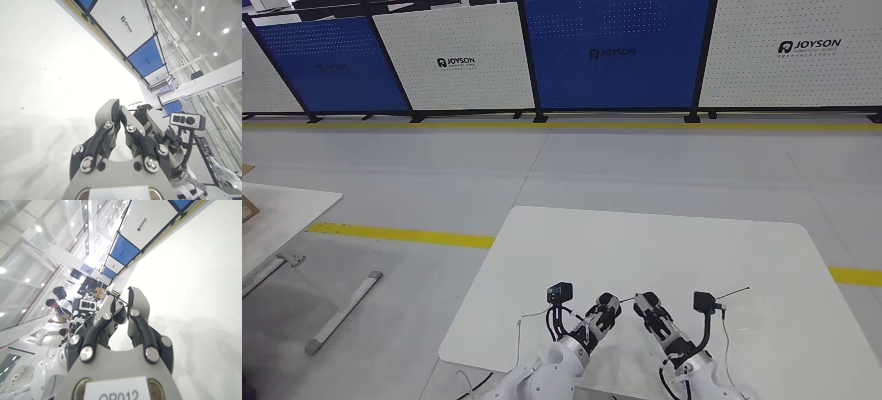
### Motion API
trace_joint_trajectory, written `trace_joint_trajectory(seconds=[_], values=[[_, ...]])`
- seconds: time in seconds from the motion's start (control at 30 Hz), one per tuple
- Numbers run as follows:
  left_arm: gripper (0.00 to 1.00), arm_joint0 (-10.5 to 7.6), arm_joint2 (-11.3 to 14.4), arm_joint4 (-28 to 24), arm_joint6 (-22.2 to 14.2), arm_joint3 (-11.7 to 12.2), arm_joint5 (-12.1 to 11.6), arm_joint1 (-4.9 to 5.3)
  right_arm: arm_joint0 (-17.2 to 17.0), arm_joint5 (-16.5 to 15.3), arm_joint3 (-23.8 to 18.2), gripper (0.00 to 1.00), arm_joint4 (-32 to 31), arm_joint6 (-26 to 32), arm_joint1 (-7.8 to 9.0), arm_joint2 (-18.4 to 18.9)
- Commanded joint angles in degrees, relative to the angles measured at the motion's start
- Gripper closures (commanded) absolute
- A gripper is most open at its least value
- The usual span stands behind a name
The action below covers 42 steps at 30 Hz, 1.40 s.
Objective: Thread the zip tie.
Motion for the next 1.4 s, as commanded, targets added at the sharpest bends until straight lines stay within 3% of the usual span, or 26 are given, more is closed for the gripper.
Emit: trace_joint_trajectory(seconds=[0.0,0.67,1.37], values=[[1.00,0.06,-0.04,0.05,0.02,-0.05,0.01,-0.02,-0.04,-0.04,0.01,1.00,-0.03,-0.11,0.00,0.00],[1.00,1.17,0.14,1.47,0.13,-0.89,-2.32,-0.05,0.88,0.96,0.90,1.00,-1.27,1.20,-0.02,-1.06],[1.00,1.32,-0.20,1.26,0.20,-0.87,-2.33,-0.24,1.12,1.01,0.95,1.00,0.19,1.61,0.01,-0.98]])
